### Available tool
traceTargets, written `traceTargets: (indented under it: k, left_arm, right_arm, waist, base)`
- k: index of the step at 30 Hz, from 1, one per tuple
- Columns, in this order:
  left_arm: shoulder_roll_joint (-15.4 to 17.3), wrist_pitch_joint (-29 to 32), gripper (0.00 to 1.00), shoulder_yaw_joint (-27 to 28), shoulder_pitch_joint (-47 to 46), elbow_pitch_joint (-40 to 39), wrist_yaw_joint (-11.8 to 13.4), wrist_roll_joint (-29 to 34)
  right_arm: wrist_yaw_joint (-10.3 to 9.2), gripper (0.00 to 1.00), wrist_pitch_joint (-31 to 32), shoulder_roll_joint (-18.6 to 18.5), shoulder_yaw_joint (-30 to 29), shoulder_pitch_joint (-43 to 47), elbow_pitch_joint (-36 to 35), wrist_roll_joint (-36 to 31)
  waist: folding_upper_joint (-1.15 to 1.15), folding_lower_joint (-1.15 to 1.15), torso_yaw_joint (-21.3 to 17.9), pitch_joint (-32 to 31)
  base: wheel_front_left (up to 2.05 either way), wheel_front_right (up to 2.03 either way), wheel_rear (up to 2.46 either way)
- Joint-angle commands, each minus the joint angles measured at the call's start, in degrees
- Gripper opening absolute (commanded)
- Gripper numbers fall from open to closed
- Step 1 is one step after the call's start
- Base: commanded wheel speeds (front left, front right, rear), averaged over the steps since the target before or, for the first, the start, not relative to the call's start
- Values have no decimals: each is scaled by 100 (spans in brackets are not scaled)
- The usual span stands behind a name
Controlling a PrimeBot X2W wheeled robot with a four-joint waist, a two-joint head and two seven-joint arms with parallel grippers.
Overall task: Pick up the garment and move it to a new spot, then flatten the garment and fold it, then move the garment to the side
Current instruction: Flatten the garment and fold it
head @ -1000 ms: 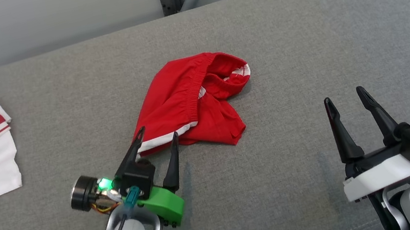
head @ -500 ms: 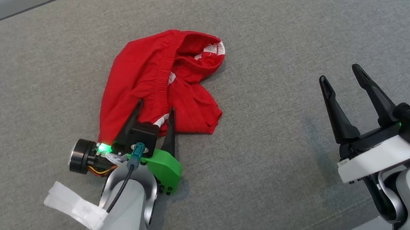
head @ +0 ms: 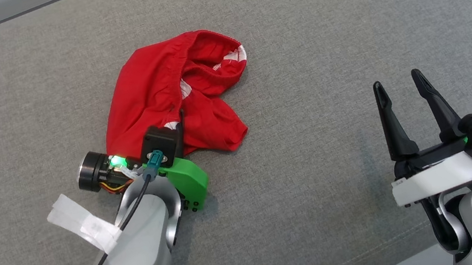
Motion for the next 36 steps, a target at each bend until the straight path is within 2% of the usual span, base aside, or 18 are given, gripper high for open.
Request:
traceTargets:
  k: [1,9,14,21,26,30,31,32,36]
  left_arm:
    - [26,1,0,-1,-51,-60,33,-52]
    - [24,0,0,-107,180,-749,-108,-432]
    - [24,-1,0,-323,197,-1427,-185,-1008]
    - [24,-1,0,-982,-158,-2215,-7,-1814]
    - [24,-1,0,-1271,-456,-3050,284,-2646]
    - [31,-1,0,-1349,-553,-3655,683,-3087]
    - [33,0,0,-1348,-547,-3664,794,-3137]
    - [34,0,0,-1282,-515,-3510,1009,-3155]
    - [31,0,0,-974,-298,-2753,1233,-3020]
  right_arm:
    - [0,100,-15,-7,-15,43,-4,-4]
    - [0,100,-15,-8,23,146,33,-27]
    - [0,100,-15,-8,103,187,86,-23]
    - [0,100,-15,-8,202,203,123,9]
    - [0,100,-15,-8,268,210,153,35]
    - [0,100,-15,-8,298,200,175,53]
    - [0,100,-15,-8,297,201,177,55]
    - [0,100,-15,-7,283,194,174,67]
    - [0,100,-15,-6,238,167,149,66]
  waist:
    - [37,0,32,-41]
    - [37,0,132,-284]
    - [37,0,99,-423]
    - [37,0,-77,-515]
    - [37,0,-206,-546]
    - [37,0,-252,-555]
    - [37,0,-254,-553]
    - [37,0,-240,-536]
    - [37,0,-146,-477]
  base:
    - [0,0,0]
    - [0,0,0]
    - [0,0,0]
    - [0,0,0]
    - [0,0,0]
    - [0,0,0]
    - [0,0,0]
    - [0,0,0]
    - [0,0,0]
